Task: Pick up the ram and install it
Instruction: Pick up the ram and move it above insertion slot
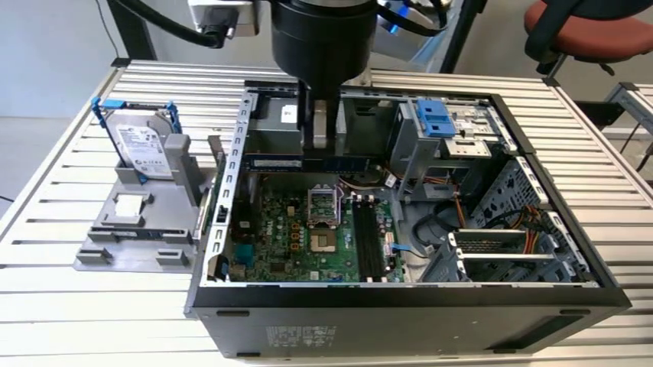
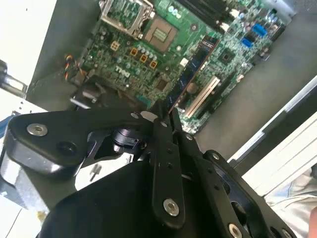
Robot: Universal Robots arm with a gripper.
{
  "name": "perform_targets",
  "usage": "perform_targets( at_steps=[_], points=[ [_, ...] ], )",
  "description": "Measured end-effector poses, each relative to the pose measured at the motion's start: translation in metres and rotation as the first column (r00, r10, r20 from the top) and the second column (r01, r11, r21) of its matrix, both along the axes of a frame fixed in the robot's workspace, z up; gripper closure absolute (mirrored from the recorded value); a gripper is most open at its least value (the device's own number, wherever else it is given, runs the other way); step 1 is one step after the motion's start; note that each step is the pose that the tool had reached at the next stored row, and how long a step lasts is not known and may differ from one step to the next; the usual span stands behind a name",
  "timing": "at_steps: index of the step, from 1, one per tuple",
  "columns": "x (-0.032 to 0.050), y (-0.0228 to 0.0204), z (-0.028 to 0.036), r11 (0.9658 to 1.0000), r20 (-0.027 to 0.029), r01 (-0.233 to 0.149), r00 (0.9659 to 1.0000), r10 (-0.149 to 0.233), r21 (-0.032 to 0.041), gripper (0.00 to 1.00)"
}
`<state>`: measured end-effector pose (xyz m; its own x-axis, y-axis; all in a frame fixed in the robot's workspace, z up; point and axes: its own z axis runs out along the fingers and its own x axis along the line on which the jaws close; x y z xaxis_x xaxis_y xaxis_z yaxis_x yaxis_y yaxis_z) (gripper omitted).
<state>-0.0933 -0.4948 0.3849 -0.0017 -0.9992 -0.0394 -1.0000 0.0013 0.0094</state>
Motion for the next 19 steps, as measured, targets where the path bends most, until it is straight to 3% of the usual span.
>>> perform_targets(
  at_steps=[14, 19],
  points=[
    [0.0636, 0.0, -0.0007, 1.0, -0.0005, 0.0, 1.0, 0.0, 0.0, 1.0],
    [0.0656, 0.0, -0.0006, 1.0, -0.0006, 0.0, 1.0, 0.0, -0.0001, 1.0]
  ],
)
